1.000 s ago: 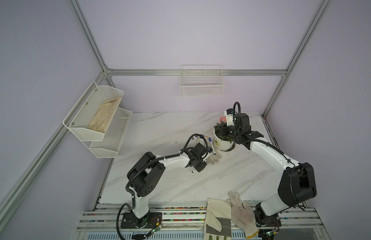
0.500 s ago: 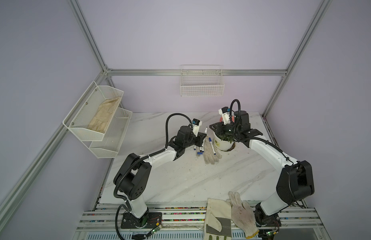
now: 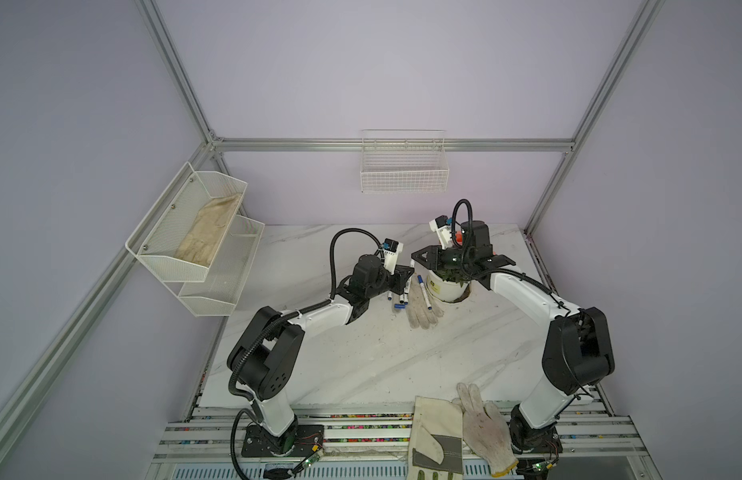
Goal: Insert the pens into the pen caps
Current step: 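Raise the uncapped white marker upright with the left gripper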
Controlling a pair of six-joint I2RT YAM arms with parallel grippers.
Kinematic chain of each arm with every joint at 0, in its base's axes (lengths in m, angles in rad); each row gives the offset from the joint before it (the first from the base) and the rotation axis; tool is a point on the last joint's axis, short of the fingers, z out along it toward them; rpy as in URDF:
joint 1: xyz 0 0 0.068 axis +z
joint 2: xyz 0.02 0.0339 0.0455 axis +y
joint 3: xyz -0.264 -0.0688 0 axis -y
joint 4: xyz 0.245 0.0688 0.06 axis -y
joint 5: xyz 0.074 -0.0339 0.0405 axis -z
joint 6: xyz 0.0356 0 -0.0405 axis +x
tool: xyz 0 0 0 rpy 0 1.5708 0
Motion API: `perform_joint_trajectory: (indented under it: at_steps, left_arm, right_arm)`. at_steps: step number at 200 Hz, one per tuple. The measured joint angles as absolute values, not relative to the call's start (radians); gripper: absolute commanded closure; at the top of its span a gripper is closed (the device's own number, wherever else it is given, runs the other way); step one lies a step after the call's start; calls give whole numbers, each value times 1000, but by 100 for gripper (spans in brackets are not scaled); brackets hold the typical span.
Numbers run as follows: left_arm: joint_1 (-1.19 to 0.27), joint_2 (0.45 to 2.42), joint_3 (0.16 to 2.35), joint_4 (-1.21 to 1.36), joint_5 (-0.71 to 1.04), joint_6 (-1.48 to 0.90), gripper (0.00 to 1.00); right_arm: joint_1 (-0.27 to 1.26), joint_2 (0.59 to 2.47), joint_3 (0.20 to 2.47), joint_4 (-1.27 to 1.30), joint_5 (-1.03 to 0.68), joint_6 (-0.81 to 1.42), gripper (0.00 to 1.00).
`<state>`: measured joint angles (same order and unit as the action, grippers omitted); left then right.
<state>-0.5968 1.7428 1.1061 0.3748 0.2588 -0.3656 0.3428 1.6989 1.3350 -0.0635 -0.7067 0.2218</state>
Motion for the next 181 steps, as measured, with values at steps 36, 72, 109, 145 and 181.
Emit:
perform_joint_trajectory:
  at_steps: [36, 72, 109, 145, 181]
  left_arm:
    - [-597, 1742, 1106, 398, 260, -366, 100]
    - [-597, 1743, 1106, 404, 262, -366, 100]
    - [-597, 1743, 1106, 403, 266, -371, 72]
    - [-597, 1743, 1098, 392, 284, -377, 72]
    - [-597, 1743, 1093, 373, 303, -376, 76]
  right_arm:
    - [349, 1724, 1349, -65, -731, 225, 77]
    - [350, 1727, 1351, -64, -748, 231, 96]
    - [350, 1727, 1351, -63, -754, 233, 99]
    - [350, 1726, 1351, -62, -772, 234, 99]
    - [350, 1726, 1351, -62, -779, 234, 100]
